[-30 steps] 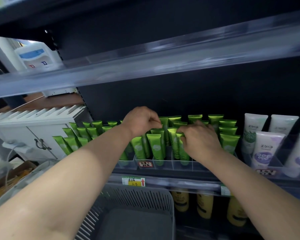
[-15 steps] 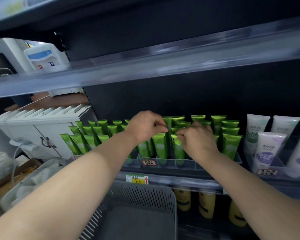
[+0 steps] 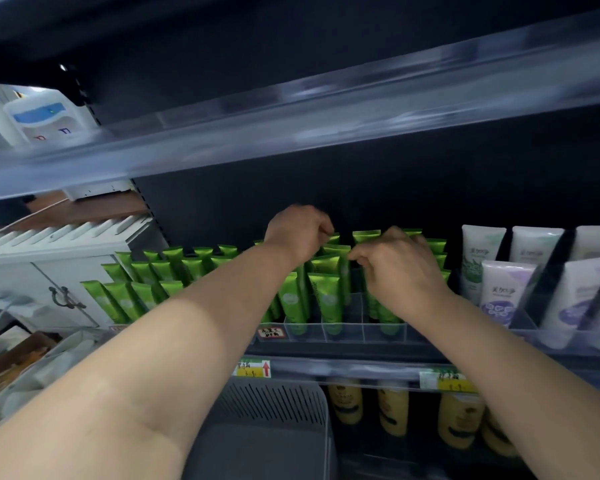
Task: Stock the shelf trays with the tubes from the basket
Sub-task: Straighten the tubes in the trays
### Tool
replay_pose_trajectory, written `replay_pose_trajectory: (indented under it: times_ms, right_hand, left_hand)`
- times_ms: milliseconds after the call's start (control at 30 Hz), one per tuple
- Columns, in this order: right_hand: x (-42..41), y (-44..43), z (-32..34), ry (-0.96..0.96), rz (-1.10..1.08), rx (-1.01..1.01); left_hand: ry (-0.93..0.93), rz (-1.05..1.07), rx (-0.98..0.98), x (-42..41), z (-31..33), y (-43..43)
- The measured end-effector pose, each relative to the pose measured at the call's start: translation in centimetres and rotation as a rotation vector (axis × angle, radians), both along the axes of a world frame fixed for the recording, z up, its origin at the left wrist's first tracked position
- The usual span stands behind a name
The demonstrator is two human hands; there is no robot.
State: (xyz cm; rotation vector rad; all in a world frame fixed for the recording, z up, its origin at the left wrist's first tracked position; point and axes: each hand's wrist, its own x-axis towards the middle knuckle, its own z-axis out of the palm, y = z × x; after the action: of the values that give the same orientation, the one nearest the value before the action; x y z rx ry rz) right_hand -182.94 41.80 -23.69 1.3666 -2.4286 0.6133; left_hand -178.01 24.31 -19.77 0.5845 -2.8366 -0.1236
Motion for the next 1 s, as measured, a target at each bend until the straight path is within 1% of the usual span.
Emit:
replay_pose_trajectory:
  times_ms: [200, 300, 467, 700, 867, 1000]
  right_hand:
    - [-1.0, 0.0, -0.4, -0.021, 0.013, 0.019]
    - [-1.3, 0.1, -0.6, -0.025, 0.011, -0.002]
    - [-1.4, 0.2, -0.7, -0.035, 0.013, -0.03]
    - [-0.9, -0.1, -0.7, -0.032, 0.014, -0.027]
    - [-0.7, 0.0, -0.5, -0.036, -0.005, 0.009]
    - [-0.4, 0.0, -0.4, -0.037, -0.007, 0.018]
  left_hand:
    - [-0.133, 0.08, -0.055, -2.4, 0.1, -0.6]
    - [-0.157, 0.105, -0.044, -3.2, -0.2, -0.7]
    - [-0.115, 0.095, -0.046, -3.9, -0.4, -0.7]
    - [-0.114, 0.066, -0.047, -3.4, -0.6, -0.9]
    - [-0.074, -0.004, 0.041, -2.7, -0.5, -1.1]
    - [0.036, -0.062, 0.095, -1.7, 0.1, -0.9]
